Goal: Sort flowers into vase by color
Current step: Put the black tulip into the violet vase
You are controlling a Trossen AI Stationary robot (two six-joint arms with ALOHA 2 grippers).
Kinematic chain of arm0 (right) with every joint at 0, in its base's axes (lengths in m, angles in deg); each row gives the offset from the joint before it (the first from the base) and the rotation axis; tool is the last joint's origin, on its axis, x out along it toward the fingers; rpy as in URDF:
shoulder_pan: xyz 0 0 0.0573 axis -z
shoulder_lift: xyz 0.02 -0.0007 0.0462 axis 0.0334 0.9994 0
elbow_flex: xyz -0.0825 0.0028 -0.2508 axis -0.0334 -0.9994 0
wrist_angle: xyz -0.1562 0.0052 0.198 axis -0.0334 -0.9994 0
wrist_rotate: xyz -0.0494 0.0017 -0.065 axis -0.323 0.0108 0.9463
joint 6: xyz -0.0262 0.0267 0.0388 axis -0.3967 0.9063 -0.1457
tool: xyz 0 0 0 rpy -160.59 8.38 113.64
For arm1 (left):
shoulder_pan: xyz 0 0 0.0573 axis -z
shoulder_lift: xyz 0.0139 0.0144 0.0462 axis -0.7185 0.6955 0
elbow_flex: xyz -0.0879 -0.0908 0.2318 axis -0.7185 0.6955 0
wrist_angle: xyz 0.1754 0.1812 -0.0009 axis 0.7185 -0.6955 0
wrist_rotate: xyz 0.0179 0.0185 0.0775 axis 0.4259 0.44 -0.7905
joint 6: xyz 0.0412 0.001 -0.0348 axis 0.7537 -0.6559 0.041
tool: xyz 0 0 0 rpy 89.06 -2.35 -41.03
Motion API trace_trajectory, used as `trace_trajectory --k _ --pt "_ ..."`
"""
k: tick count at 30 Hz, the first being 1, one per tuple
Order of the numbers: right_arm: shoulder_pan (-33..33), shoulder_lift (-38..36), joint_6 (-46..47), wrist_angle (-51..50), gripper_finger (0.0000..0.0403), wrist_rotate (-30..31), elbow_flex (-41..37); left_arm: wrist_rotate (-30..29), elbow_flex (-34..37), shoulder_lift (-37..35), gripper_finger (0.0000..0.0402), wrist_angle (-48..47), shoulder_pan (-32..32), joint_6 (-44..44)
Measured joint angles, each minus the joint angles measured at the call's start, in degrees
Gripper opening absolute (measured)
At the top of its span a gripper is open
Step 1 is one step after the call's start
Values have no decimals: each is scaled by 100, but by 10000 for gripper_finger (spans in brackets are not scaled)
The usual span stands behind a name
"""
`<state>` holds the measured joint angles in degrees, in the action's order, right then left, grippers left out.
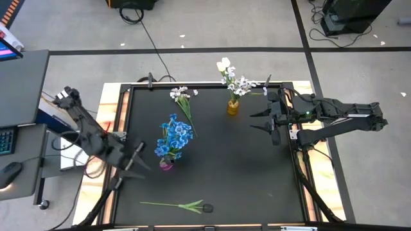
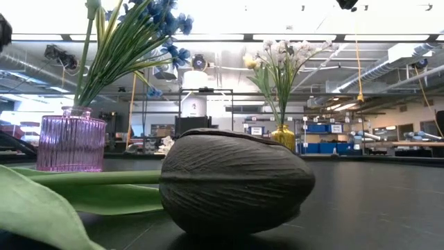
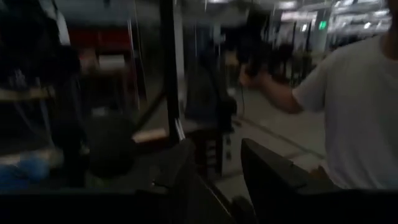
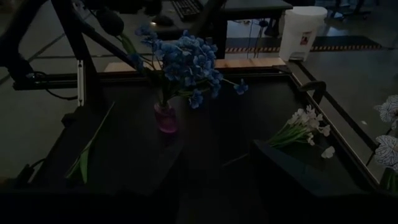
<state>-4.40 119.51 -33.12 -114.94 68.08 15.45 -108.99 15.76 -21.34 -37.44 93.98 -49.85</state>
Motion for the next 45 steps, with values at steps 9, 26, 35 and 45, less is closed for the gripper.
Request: trace_trajectory --k 9,26,35,45 --pt "0 0 -26 0 190 0 -1 -4 -1749 1601 144 -1717 9 -1169" --pt "0 0 -93 -391 190 -52 -4 367 -2914 3654 144 -2870 26 -4536" --pt "0 0 -347 -389 190 -153 -7 427 -2914 4554 144 -2968 -75 -5131" --pt "0 0 -444 -728 190 -151 -7 1616 -2914 5281 144 -3345 -573 -5608"
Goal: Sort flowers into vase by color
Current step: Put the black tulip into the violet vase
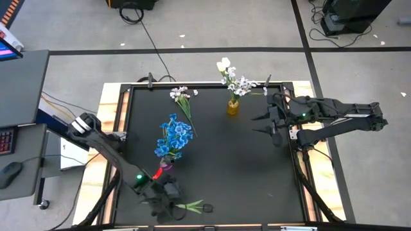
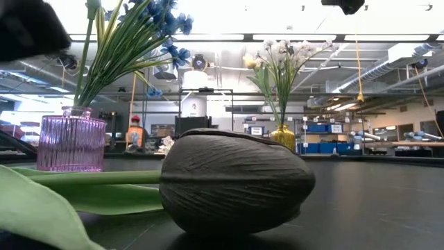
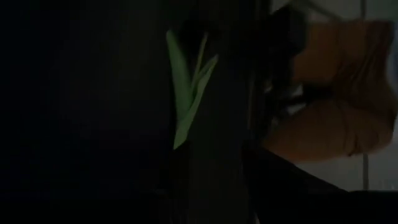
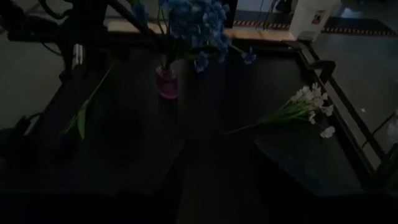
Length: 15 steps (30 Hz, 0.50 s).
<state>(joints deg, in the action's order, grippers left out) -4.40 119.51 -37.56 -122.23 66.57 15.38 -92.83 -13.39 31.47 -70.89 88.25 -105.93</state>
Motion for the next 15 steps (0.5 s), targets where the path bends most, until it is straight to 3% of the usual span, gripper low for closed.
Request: trace_trajectory --k 5,15 --pt "0 0 -39 -262 190 0 0 377 0 273 144 -109 -141 -42" --pt "0 0 -96 -380 190 0 0 449 2 640 144 -294 -201 12"
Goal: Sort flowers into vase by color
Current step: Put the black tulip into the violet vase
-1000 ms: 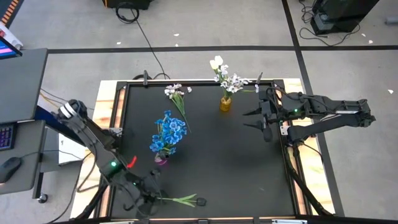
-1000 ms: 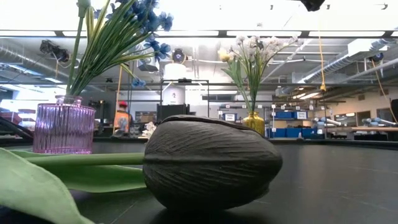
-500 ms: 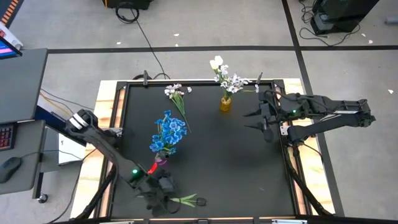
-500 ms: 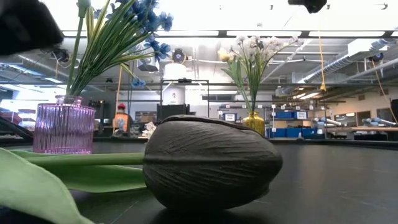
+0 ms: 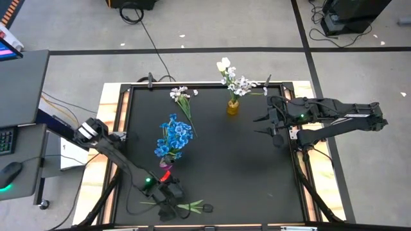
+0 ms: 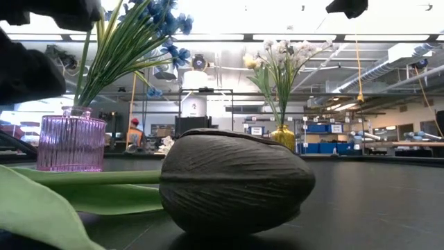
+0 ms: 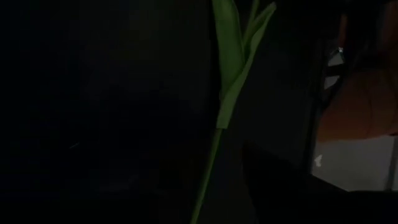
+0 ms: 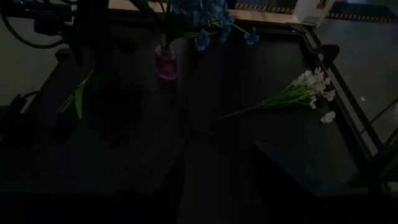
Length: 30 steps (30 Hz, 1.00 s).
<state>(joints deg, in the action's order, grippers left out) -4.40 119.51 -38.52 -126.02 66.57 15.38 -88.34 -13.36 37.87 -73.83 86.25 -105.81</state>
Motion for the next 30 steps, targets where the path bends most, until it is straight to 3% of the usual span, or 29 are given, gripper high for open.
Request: trace_trajectory --k 16,30 --pt "0 -2 0 -6 190 2 0 -13 -114 347 144 -1 20 474" --pt "0 -2 2 -2 190 2 0 -93 -1910 1611 144 -1738 -2 1323"
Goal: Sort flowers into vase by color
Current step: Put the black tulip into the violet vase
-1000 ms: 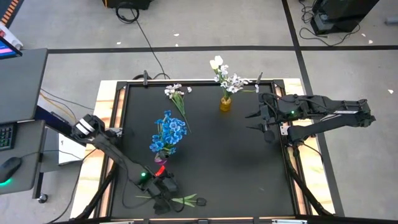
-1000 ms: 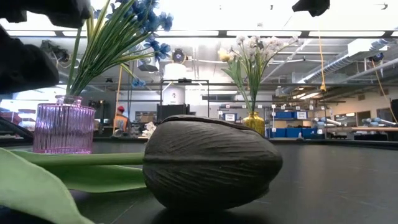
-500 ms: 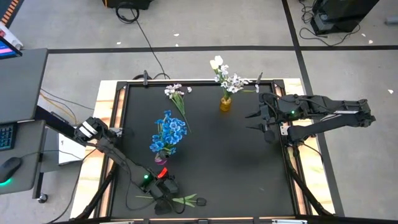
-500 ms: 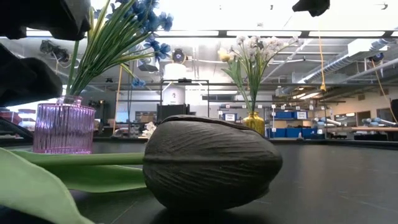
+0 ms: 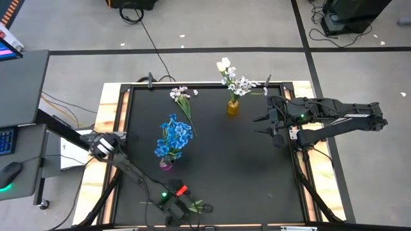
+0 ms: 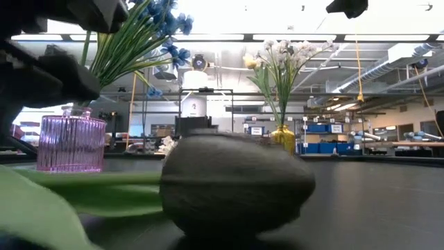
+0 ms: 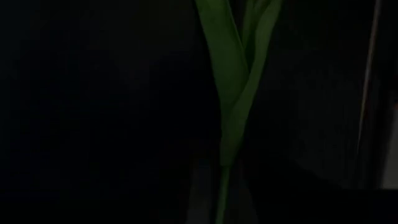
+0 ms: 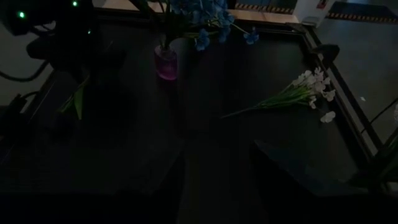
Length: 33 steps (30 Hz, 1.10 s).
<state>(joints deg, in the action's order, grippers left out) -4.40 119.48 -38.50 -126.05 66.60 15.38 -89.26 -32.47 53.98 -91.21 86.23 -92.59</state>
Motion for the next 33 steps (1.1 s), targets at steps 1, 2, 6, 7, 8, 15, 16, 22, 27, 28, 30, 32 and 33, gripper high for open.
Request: trace_trajectory --k 1,2,6,7,8,15,16,22,27,28,30,32,33 --pt "0 0 0 0 190 0 0 -2 -53 59 144 -37 0 7" --pt "0 0 0 0 190 0 0 -1 -96 98 144 -54 0 6" --pt "0 0 -7 1 190 0 0 -44 -143 149 144 -50 0 -55" --pt "0 0 -22 2 190 0 0 -74 -142 145 144 -52 1 -81" --pt "0 0 -32 0 190 0 0 -116 -142 134 144 -57 3 -95" --pt "0 0 -47 2 190 0 0 -182 -131 125 112 -77 2 -196" --pt "0 0 -49 0 190 0 0 -184 -131 125 104 -83 -3 -217" --pt "0 0 -50 0 190 0 0 -189 -127 123 57 -97 -37 -221" --pt "0 0 -52 0 190 0 0 -157 -125 108 29 -69 -37 -219" --pt "0 0 -55 0 190 0 0 -148 -123 101 26 -57 -37 -219" --pt "0 0 -55 0 190 0 0 -141 -121 77 23 -40 -37 -211" --pt "0 0 -55 0 190 2 0 -116 -120 20 23 58 -37 -168" --pt "0 0 -55 0 190 1 0 -113 -120 -19 22 145 -37 -155"
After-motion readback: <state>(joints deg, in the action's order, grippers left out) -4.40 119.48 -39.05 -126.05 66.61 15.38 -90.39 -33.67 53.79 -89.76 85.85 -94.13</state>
